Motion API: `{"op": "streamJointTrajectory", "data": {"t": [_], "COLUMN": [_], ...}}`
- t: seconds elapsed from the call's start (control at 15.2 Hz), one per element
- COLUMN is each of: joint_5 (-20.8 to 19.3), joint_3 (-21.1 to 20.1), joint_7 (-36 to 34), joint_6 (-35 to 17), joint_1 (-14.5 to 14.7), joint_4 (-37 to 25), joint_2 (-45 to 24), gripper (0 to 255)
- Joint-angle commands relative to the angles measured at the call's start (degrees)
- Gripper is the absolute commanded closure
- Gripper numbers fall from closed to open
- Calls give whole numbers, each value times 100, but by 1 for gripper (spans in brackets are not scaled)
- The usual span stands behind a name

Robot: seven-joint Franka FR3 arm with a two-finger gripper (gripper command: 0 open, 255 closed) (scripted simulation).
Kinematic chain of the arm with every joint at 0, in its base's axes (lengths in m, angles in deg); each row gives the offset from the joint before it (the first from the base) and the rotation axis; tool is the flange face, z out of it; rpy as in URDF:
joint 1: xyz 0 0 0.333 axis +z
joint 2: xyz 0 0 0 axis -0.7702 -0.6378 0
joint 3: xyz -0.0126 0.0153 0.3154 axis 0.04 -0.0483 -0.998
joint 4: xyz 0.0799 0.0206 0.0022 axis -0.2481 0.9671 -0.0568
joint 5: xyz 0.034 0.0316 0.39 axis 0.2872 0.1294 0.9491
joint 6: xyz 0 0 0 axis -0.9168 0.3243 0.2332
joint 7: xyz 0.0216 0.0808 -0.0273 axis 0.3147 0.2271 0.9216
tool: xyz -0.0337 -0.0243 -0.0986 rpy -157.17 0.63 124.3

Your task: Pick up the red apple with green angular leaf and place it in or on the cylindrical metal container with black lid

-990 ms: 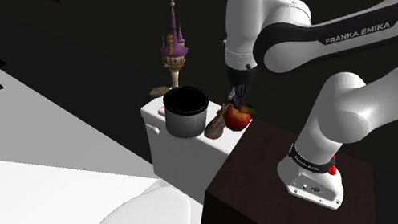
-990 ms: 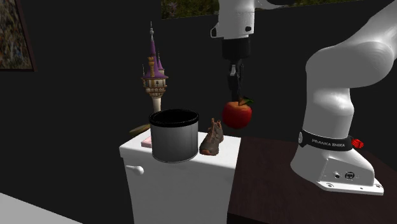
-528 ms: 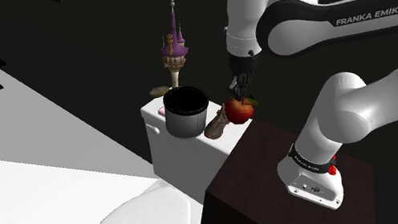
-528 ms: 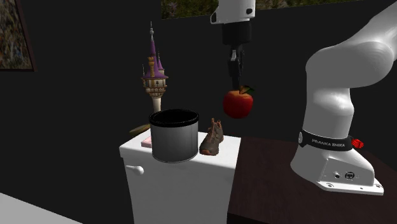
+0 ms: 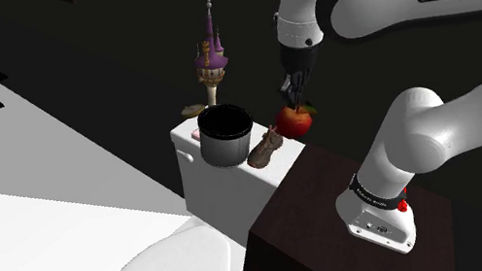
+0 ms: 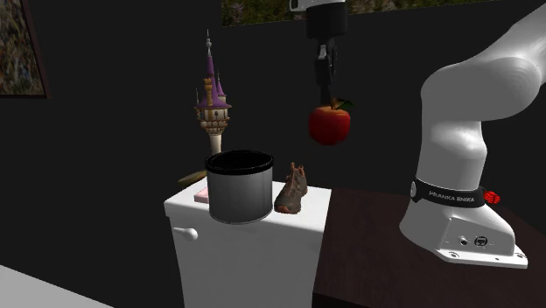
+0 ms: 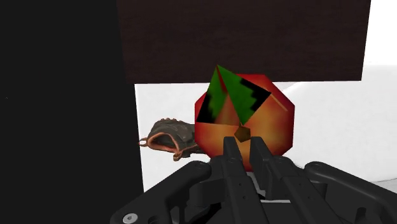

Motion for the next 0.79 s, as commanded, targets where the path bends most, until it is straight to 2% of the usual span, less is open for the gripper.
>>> {"op": "streamJointTrajectory", "data": {"t": [0.0, 0.33, 0.73], "joint_5": [-64, -334, -643], "joint_3": [23, 56, 40], "joint_7": [35, 120, 151], "joint_6": [-1, -297, -353], "joint_1": [-83, -424, -723], "joint_4": [-252, -1187, -2489], "joint_2": [-245, -1455, -2819], "gripper": [255, 255, 255]}}
